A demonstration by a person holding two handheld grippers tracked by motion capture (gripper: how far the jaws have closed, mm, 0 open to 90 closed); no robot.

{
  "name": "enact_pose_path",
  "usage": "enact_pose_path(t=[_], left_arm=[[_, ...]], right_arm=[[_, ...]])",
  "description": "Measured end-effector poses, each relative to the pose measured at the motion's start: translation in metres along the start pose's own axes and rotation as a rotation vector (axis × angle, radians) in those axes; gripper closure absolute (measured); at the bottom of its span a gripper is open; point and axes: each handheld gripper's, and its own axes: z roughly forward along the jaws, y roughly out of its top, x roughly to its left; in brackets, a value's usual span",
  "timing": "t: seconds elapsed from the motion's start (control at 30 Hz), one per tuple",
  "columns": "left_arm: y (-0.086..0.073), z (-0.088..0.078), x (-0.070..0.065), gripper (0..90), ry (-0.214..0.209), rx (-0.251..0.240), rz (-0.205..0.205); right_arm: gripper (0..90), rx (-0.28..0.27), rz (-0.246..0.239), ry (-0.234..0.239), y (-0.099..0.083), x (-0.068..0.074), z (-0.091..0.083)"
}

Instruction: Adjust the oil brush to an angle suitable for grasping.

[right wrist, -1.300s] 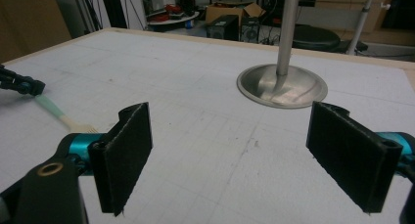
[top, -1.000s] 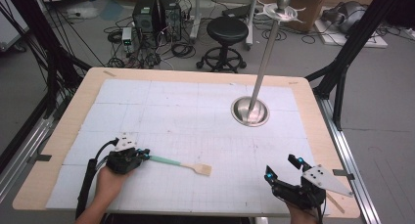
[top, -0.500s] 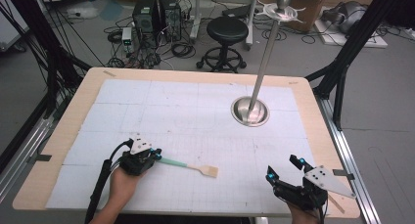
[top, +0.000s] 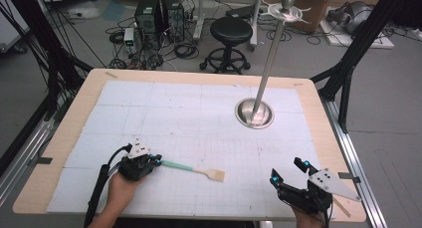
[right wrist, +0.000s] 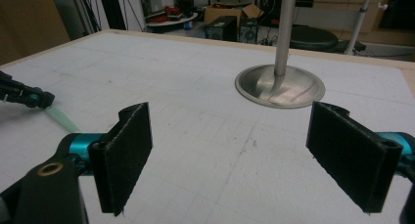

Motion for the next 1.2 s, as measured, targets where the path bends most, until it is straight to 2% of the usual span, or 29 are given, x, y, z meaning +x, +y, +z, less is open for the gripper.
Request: enact_pose_path(t=[0.1, 0.23, 0.27, 0.33, 0.37, 0.53, 0.73, 0.87, 0.9, 0.93, 1.0, 1.03, 1.07, 1.1, 1.13, 1.2], left_arm=[[0.002, 0.004, -0.006, 89.5, -0.017, -0.001, -0.005], [0.006, 0.01, -0.016, 89.5, -0.04, 0.003, 0.009], [0.007, 0.013, -0.023, 89.6, -0.049, 0.003, 0.022], [0.008, 0.014, -0.026, 89.5, -0.057, 0.002, 0.019], [0.009, 0.017, -0.031, 89.5, -0.065, 0.006, 0.033], [0.013, 0.022, -0.041, 89.6, -0.083, 0.005, 0.038], [0.016, 0.028, -0.049, 89.6, -0.101, 0.008, 0.054], [0.016, 0.025, -0.048, 89.1, -0.112, -0.004, 0.049], [0.016, 0.023, -0.047, 87.3, -0.115, -0.022, 0.044], [0.016, 0.02, -0.045, 79.1, -0.122, -0.047, 0.029], [0.016, 0.011, -0.038, 71.5, -0.133, -0.106, 0.0], [0.016, 0.005, -0.034, 65.7, -0.133, -0.136, -0.009], [0.015, -0.001, -0.029, 65.7, -0.138, -0.164, -0.023], [0.015, -0.006, -0.023, 61.5, -0.143, -0.196, -0.034], [0.014, -0.013, -0.018, 53.9, -0.148, -0.228, -0.051], [0.012, -0.025, -0.008, 50.7, -0.17, -0.285, -0.073]], right_arm=[[16.2, 0.003, 0.001, 0.003, 0.0, 0.0, 0.001], [16.2, 0.004, -0.003, 0.003, 0.0, 0.0, 0.001], [16.2, 0.003, -0.003, 0.003, 0.0, 0.0, 0.0], [16.2, 0.002, 0.0, 0.001, 0.0, 0.0, 0.0], [16.2, 0.001, 0.0, 0.001, 0.0, 0.0, 0.0], [16.2, 0.002, -0.002, 0.001, 0.0, 0.0, 0.0], [16.2, 0.007, -0.002, 0.006, 0.0, 0.001, 0.002], [16.2, 0.007, -0.002, 0.008, 0.0, 0.001, 0.002], [16.2, 0.007, -0.003, 0.008, 0.0, 0.001, 0.001], [16.2, 0.007, 0.003, 0.01, -0.001, 0.001, 0.001], [16.2, 0.011, 0.002, 0.013, -0.001, 0.001, 0.002], [16.2, 0.013, -0.002, 0.015, -0.002, 0.001, 0.003], [16.2, 0.013, -0.002, 0.015, -0.002, 0.001, 0.003], [16.2, 0.018, -0.005, 0.018, -0.002, 0.002, 0.003], [16.2, 0.023, -0.012, 0.02, -0.002, 0.003, 0.005], [16.2, 0.024, -0.018, 0.022, -0.002, 0.004, 0.006]])
